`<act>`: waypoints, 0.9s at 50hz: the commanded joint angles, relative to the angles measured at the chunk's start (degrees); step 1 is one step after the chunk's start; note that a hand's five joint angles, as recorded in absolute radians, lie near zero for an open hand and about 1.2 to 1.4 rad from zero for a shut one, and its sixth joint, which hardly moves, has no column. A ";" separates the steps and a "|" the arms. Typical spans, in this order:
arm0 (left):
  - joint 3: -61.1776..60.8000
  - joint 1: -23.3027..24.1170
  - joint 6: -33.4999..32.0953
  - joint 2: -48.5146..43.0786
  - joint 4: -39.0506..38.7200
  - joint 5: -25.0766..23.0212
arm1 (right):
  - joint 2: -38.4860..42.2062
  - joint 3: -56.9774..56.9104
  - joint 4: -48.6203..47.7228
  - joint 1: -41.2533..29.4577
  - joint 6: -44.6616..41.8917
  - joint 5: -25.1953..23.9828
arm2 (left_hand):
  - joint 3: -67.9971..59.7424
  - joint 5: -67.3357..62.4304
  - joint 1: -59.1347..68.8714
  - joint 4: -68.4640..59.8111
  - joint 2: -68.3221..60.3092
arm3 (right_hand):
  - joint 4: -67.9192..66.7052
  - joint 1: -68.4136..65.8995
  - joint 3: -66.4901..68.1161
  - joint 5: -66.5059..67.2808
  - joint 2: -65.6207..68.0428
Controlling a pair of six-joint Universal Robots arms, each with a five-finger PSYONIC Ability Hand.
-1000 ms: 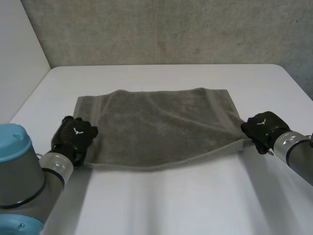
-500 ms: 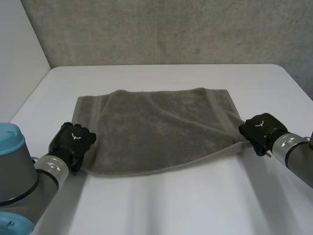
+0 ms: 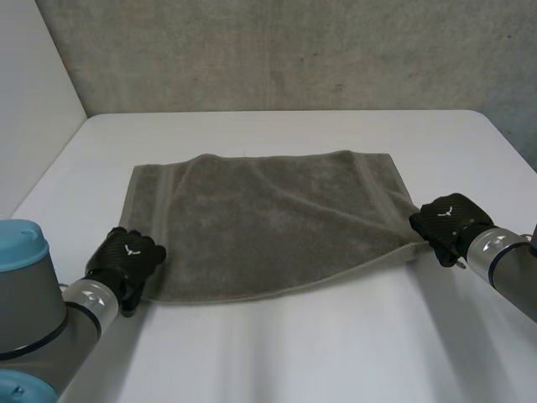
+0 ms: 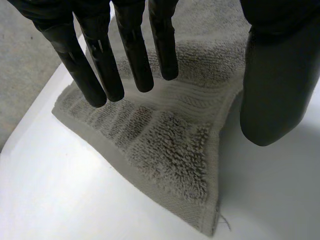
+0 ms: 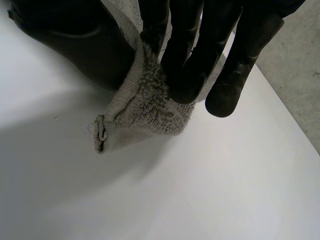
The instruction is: Fold the towel.
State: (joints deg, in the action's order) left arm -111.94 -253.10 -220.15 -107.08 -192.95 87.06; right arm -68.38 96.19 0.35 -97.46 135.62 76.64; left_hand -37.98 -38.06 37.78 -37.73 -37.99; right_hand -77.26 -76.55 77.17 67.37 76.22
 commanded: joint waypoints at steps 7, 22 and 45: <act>3.31 -0.03 -0.19 -4.36 -2.07 0.57 | -0.09 0.05 -0.52 0.08 0.09 0.00 | -32.84 -22.77 33.05 -33.09 -32.84 | -2.74 -3.45 2.83 2.63 3.78; 2.69 -1.26 1.83 13.66 -4.71 3.56 | -18.78 -0.39 2.09 1.75 1.67 -5.97 | -42.02 -31.94 42.22 -42.27 -42.01 | -2.74 -3.45 2.83 2.63 3.78; -2.76 -2.31 4.29 27.82 7.86 -0.48 | -24.61 -3.99 31.73 12.21 -13.10 -14.41 | -42.02 -31.94 42.22 -42.27 -42.01 | -2.74 -3.45 2.83 2.63 3.78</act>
State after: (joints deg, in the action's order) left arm -115.62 -254.53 -215.97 -77.02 -184.81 88.16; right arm -96.08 92.39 32.37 -85.59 123.96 62.31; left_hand -88.62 -85.33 84.03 -87.19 -87.17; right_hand -77.26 -76.63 77.22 67.37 76.28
